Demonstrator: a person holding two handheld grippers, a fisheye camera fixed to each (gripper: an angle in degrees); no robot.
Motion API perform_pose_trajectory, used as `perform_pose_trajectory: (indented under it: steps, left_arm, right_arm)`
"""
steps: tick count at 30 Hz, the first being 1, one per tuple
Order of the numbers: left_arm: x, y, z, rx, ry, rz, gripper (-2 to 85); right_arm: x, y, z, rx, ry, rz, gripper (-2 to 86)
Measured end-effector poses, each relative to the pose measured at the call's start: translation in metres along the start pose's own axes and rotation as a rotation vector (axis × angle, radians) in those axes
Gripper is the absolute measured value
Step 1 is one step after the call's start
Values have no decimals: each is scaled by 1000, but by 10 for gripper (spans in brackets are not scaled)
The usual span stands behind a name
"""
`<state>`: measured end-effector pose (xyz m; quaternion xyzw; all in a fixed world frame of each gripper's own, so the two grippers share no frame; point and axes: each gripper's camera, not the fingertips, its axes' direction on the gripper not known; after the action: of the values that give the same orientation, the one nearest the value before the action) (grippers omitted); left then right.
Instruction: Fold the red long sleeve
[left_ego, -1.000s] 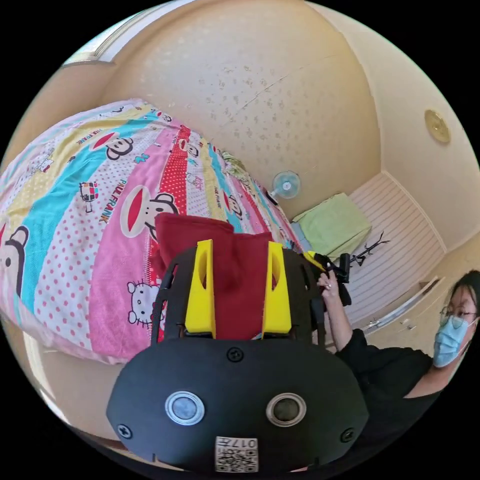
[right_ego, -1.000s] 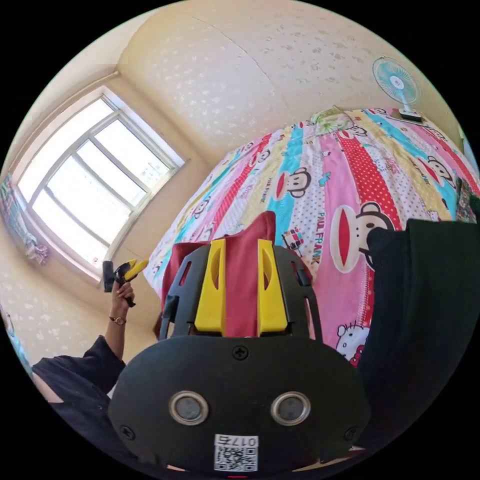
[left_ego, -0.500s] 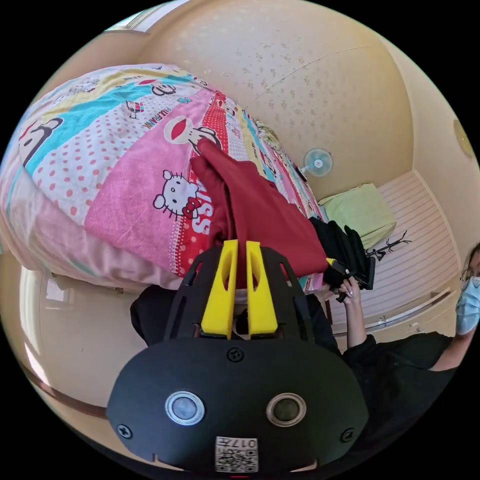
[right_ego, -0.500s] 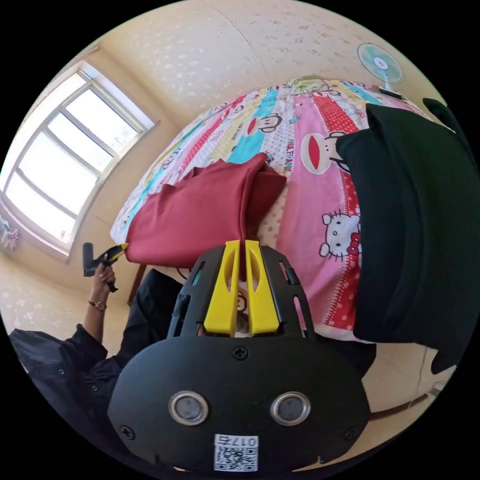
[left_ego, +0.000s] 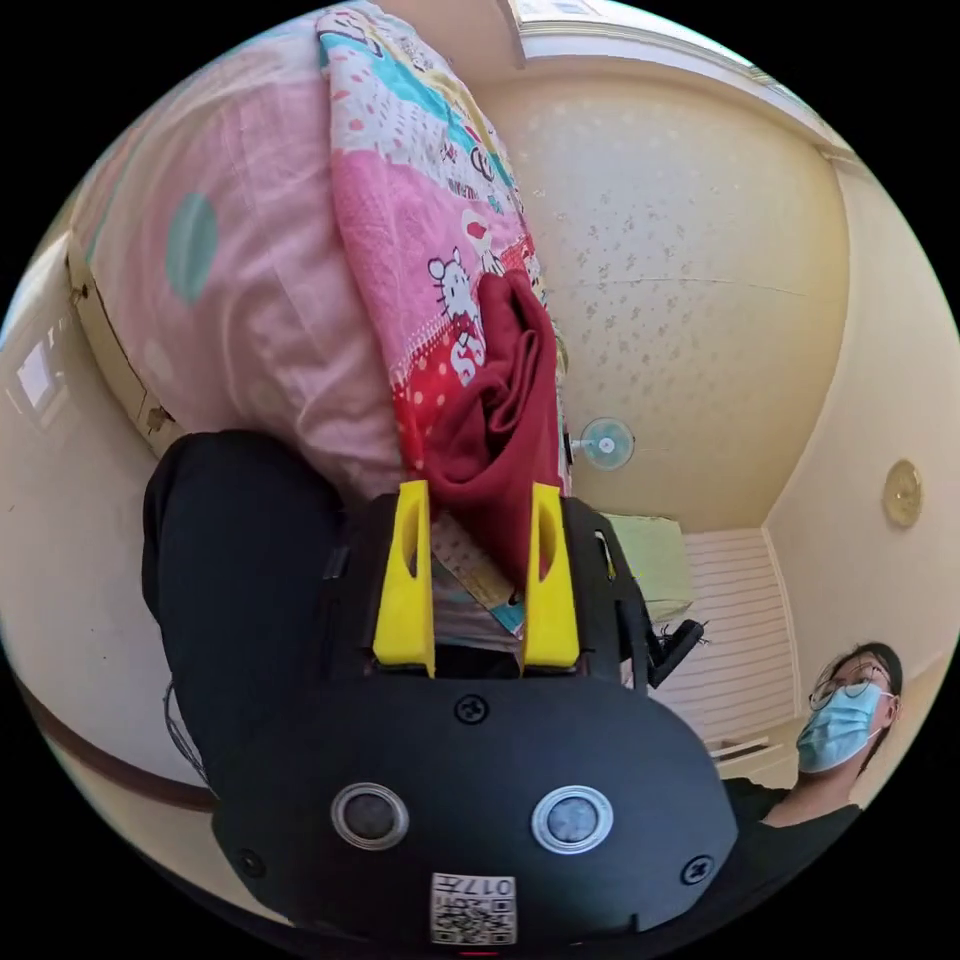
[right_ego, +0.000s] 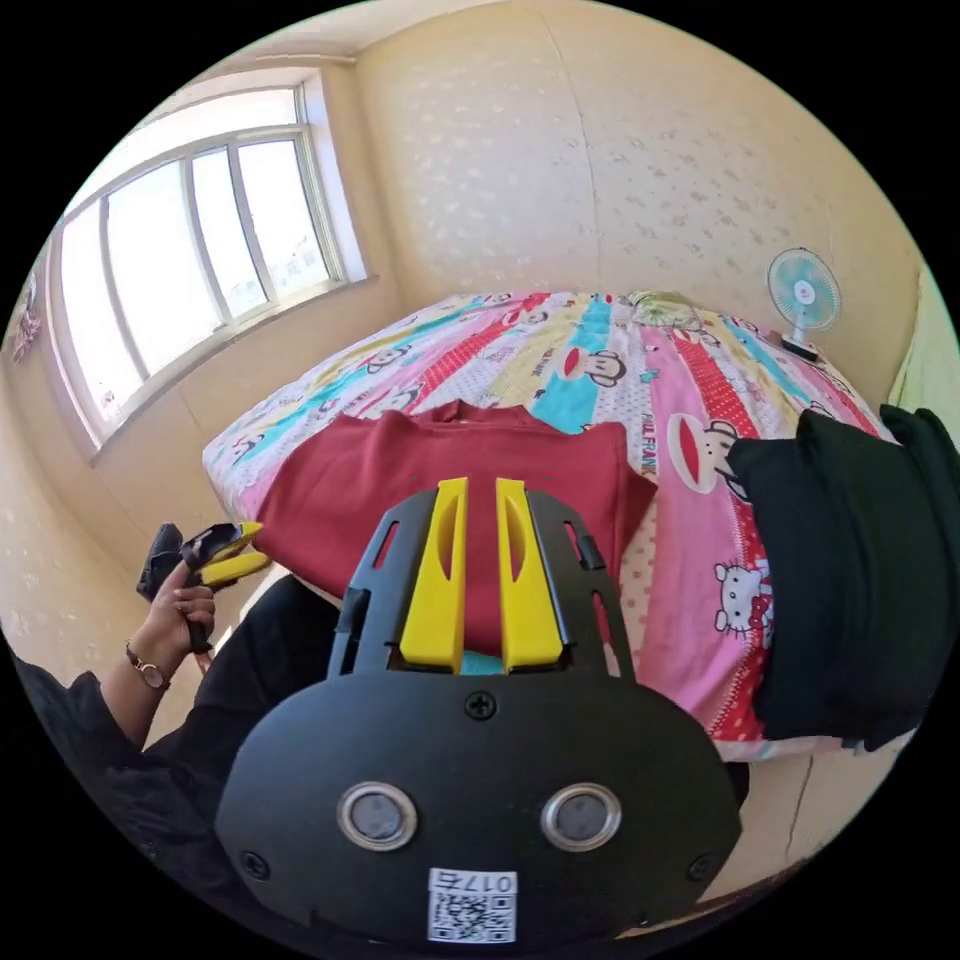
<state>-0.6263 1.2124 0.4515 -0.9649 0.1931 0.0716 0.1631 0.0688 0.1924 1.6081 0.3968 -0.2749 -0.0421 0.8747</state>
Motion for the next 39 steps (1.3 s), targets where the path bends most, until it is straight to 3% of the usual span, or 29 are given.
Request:
perform_pose_trajectory:
  steps: [3,4,6,10,15,20,26,34,39]
  left_arm:
    - [14,10,-2,65,-13,17,67]
    - [21,12,-1,72,-14,41,65]
    - [64,23,5,86,-46,154,58]
    - [144,37,47,30,-212,360,54]
    - [217,95,132,-27,-554,618,53]
    - [206,151,178,-34,-733,718,55]
    - [167,203,196,-81,-903,783,55]
    - [162,217,202,-80,-754,751,53]
    - [198,250,292,-202,-597,898,52]
  right_arm:
    - [8,19,89,-293,142,50,16]
    - [8,26,100,-310,137,28,13]
    - [3,47,95,-179,190,-37,9]
    - [6,49,93,-192,235,-59,5]
    - [65,48,81,-179,12,104,4]
    - [111,54,73,-148,-152,173,3]
    - [123,56,66,-109,-101,108,3]
    - [160,55,60,-56,-165,144,3]
    - [189,55,40,-50,-211,208,3]
